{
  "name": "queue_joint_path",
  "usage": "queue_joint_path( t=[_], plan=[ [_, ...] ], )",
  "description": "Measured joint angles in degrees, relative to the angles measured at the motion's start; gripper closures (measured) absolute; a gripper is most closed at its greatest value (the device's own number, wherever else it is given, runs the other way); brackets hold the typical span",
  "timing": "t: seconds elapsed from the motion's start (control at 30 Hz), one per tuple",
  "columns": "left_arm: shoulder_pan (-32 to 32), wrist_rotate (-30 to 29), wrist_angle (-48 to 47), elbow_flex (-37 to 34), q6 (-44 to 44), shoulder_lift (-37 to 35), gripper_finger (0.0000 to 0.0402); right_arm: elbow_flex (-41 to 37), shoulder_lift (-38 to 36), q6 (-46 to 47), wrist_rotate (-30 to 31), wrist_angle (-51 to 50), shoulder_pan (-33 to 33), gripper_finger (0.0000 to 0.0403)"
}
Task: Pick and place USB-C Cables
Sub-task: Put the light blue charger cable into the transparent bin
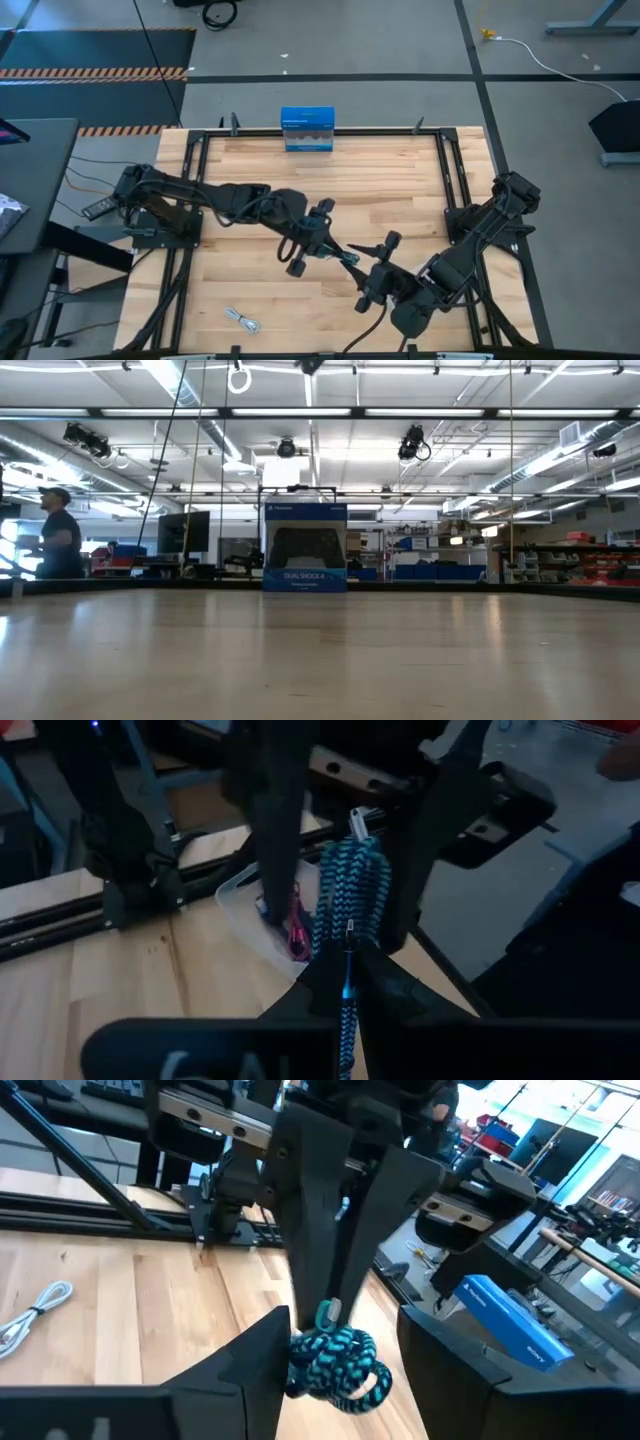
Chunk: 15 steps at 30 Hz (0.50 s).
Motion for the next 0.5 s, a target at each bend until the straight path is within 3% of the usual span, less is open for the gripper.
queue_joint_path(
  t=[0.5],
  plan=[
    [-0.06, -0.04, -0.35, 0.0, 0.09, 0.04, 0.0386, -0.01, 0.02, 0.09, -1.51, -1.28, 0.38, 0.0283]
  ],
)
